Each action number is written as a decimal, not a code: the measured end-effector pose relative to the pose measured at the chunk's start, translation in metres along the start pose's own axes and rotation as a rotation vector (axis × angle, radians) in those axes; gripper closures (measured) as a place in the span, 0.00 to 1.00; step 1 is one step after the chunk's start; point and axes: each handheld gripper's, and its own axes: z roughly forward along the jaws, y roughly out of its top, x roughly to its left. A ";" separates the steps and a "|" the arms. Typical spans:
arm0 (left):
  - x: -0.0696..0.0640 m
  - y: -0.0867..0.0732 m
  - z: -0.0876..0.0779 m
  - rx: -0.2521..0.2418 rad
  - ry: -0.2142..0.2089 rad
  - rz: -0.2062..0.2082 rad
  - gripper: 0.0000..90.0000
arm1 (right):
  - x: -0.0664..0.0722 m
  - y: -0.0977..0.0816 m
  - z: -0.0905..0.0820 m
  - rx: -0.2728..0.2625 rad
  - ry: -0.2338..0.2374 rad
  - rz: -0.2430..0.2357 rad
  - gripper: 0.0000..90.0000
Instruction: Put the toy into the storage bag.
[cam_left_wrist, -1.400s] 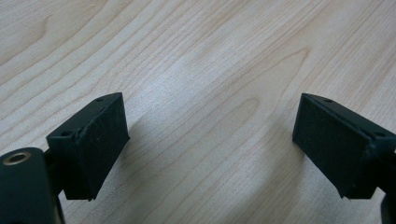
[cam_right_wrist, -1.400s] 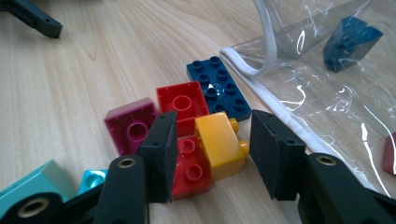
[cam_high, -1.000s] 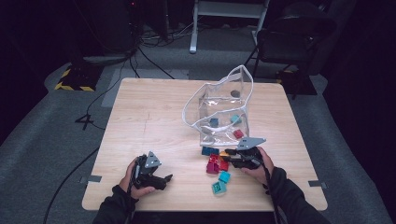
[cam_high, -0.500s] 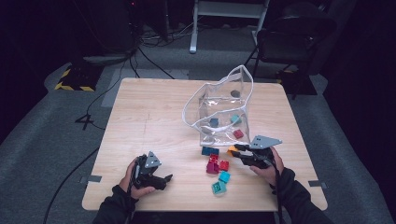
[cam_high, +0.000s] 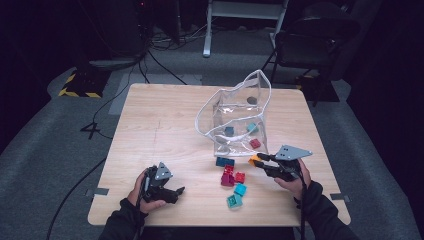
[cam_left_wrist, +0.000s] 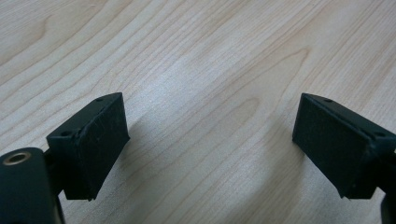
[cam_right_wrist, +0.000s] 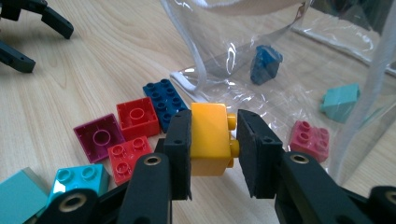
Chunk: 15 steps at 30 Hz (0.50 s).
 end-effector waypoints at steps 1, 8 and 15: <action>0.000 0.000 0.000 0.000 0.000 0.000 0.12 | 0.000 0.001 -0.001 -0.006 -0.002 -0.002 0.75; 0.000 0.000 0.000 0.000 0.000 0.000 0.12 | 0.001 0.005 -0.010 -0.029 -0.007 -0.012 0.75; 0.000 0.000 0.000 0.000 0.000 0.000 0.12 | 0.003 0.012 -0.017 -0.053 -0.016 -0.030 0.75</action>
